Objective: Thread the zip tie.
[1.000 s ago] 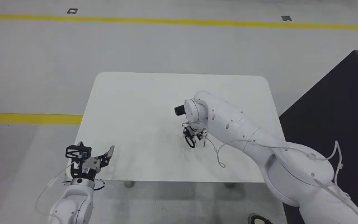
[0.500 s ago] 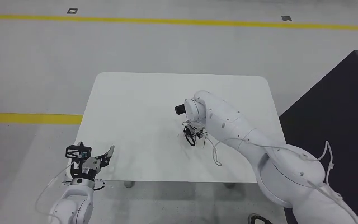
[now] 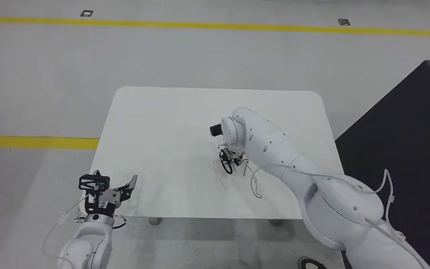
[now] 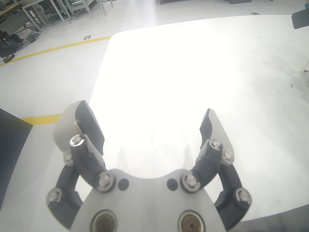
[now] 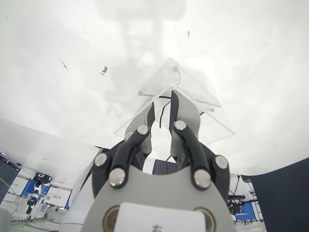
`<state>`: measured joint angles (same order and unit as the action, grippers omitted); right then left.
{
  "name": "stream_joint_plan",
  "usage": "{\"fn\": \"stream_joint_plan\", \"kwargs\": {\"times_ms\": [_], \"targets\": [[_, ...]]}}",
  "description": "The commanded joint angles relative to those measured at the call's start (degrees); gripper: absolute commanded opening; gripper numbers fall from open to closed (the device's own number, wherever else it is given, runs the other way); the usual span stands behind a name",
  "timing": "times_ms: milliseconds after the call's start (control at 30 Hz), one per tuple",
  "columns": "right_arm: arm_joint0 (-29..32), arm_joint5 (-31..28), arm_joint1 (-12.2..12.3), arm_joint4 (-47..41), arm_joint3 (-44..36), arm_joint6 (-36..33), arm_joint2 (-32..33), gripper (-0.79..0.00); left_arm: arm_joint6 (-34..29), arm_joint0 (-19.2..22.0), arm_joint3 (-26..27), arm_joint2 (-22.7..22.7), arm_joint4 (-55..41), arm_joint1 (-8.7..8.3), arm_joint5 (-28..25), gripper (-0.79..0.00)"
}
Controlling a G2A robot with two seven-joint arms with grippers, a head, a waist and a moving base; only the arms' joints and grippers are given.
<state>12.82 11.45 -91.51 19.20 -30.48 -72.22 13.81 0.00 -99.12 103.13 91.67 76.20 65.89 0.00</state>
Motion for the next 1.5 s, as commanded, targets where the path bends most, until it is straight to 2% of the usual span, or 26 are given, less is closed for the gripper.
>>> {"fn": "stream_joint_plan", "kwargs": {"times_ms": [0, 167, 267, 433, 867, 1467], "targets": [[-0.2, 0.0, -0.2, 0.0, 0.2, 0.2, 0.4, -0.646, 0.0, 0.0, 0.0, 0.0, 0.0, 0.0, 0.0, 0.0], [-0.1, 2.1, -0.2, -1.7, 1.8, 0.2, 2.4, -0.603, 0.0, 0.0, 0.0, 0.0, 0.0, 0.0, 0.0, 0.0], [0.4, 1.4, 0.2, -2.8, 2.3, -0.4, 3.5, -0.603, 0.0, 0.0, 0.0, 0.0, 0.0, 0.0, 0.0, 0.0], [1.0, 3.4, 0.6, -2.9, 2.0, -0.6, 4.6, -0.603, 0.0, 0.0, 0.0, 0.0, 0.0, 0.0, 0.0, 0.0], [1.4, 12.6, 1.8, -0.9, -0.3, -1.6, 7.0, -0.603, 0.0, 0.0, 0.0, 0.0, 0.0, 0.0, 0.0, 0.0], [1.8, 13.2, 0.9, 0.7, 1.9, 0.9, 9.1, -0.61, 0.0, 0.0, 0.0, 0.0, 0.0, 0.0, 0.0, 0.0]]}}
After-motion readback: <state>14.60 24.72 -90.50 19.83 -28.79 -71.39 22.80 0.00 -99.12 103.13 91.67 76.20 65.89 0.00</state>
